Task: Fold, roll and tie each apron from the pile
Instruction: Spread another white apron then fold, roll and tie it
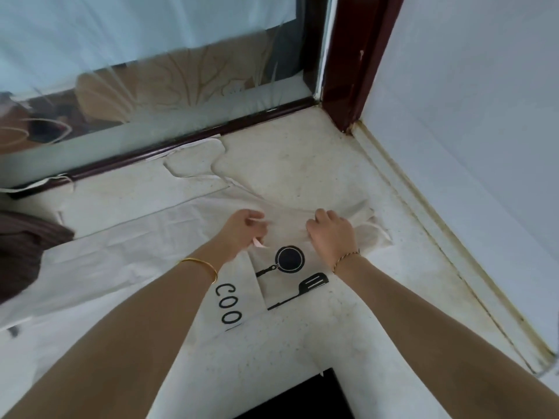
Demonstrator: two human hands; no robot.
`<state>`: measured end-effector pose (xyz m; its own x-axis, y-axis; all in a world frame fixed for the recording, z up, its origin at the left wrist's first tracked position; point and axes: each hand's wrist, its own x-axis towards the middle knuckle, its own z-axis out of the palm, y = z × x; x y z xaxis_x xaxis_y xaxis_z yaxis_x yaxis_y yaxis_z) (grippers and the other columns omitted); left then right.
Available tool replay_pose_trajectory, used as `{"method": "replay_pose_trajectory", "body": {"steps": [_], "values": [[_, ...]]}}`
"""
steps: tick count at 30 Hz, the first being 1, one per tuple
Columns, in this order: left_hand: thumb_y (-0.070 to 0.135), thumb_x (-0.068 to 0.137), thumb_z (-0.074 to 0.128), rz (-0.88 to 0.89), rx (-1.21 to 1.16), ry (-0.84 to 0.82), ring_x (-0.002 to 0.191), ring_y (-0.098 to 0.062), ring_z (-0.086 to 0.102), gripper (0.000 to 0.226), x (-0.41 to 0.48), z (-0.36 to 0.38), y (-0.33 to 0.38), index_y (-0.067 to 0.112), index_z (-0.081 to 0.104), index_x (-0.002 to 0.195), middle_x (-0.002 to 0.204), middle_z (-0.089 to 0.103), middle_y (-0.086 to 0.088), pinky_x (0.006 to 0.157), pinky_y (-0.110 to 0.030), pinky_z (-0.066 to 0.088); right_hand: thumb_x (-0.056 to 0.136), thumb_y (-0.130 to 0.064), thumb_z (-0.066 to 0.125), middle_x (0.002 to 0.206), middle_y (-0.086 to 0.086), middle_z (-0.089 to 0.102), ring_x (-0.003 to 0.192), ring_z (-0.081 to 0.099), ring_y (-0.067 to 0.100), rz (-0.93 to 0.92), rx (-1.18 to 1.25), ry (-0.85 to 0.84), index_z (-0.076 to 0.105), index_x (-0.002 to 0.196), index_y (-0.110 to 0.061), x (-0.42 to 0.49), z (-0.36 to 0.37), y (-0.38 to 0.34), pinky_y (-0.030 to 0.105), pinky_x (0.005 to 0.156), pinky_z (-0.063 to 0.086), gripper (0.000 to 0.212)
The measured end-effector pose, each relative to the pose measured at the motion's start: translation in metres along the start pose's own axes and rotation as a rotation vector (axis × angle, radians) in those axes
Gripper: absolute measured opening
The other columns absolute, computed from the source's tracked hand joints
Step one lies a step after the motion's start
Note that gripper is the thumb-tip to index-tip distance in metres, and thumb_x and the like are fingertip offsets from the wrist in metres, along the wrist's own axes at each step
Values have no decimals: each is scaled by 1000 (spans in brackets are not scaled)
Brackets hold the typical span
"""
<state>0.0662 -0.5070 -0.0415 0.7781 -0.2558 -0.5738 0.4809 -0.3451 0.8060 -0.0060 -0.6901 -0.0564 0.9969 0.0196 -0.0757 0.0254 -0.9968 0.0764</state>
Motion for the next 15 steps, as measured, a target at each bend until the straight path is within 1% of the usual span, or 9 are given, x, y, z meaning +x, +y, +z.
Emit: {"method": "replay_pose_trajectory", "body": {"steps": [1, 3, 5, 6, 8, 10, 12, 14, 15], "values": [[-7, 85, 60, 30, 186, 12, 69, -15, 55, 33, -2, -2, -11, 0, 56, 117, 88, 58, -9, 68, -25, 51, 74, -6, 71, 86, 6, 54, 75, 54, 21, -31, 4, -66, 62, 83, -9, -2, 3, -2, 28, 56, 40, 13], [-2, 85, 62, 46, 442, -7, 86, -17, 57, 32, -3, -4, -28, 4, 59, 116, 103, 58, -10, 78, -23, 49, 88, -12, 56, 104, 6, 50, 94, 50, 22, -38, 61, -230, 57, 104, -10, -5, 5, -2, 30, 73, 44, 16], [13, 84, 67, 55, 635, -28, 108, -22, 53, 41, -5, -6, -38, 12, 56, 124, 121, 54, -9, 95, -29, 46, 88, -17, 56, 111, 6, 46, 98, 47, 22, -12, 128, -322, 54, 110, -10, -8, 1, -3, 31, 78, 46, 24], [21, 83, 70, 87, 730, -22, 115, -24, 49, 48, -7, -7, -39, 16, 53, 128, 126, 50, -8, 100, -34, 43, 85, -18, 56, 113, 6, 45, 100, 46, 22, -14, 125, -316, 53, 111, -11, -8, -2, -4, 31, 78, 46, 27], [32, 82, 70, 217, 897, -3, 123, -27, 39, 58, -18, -14, -43, 21, 47, 134, 131, 41, -8, 105, -39, 37, 81, -24, 55, 119, 5, 45, 107, 44, 23, -77, 45, -251, 53, 114, -12, -13, -5, -10, 32, 85, 44, 34], [39, 85, 65, 369, 1083, -12, 128, -27, 31, 64, -33, -22, -46, 21, 39, 140, 138, 32, -8, 106, -37, 35, 81, -32, 53, 131, 5, 42, 121, 38, 26, -210, -8, -189, 46, 126, -11, -19, -5, -17, 36, 96, 38, 50], [48, 85, 61, 466, 1264, -50, 130, -26, 28, 74, -47, -28, -57, 20, 28, 145, 143, 24, -7, 107, -36, 35, 83, -50, 50, 147, 7, 27, 134, 26, 27, -327, 8, -222, 30, 140, -9, -26, -1, -26, 40, 107, 30, 73], [58, 79, 62, 456, 1385, -110, 132, -26, 25, 91, -58, -30, -68, 18, 18, 148, 147, 17, -6, 108, -36, 33, 75, -73, 48, 153, 4, 14, 140, 16, 26, -361, 1, -314, 15, 147, -9, -31, 3, -32, 42, 113, 22, 102], [62, 75, 63, 423, 1422, -136, 133, -26, 23, 99, -62, -32, -75, 18, 13, 148, 148, 14, -5, 109, -36, 31, 69, -80, 49, 153, 3, 11, 140, 14, 25, -368, -18, -354, 10, 148, -10, -33, 5, -34, 41, 114, 21, 113]]}}
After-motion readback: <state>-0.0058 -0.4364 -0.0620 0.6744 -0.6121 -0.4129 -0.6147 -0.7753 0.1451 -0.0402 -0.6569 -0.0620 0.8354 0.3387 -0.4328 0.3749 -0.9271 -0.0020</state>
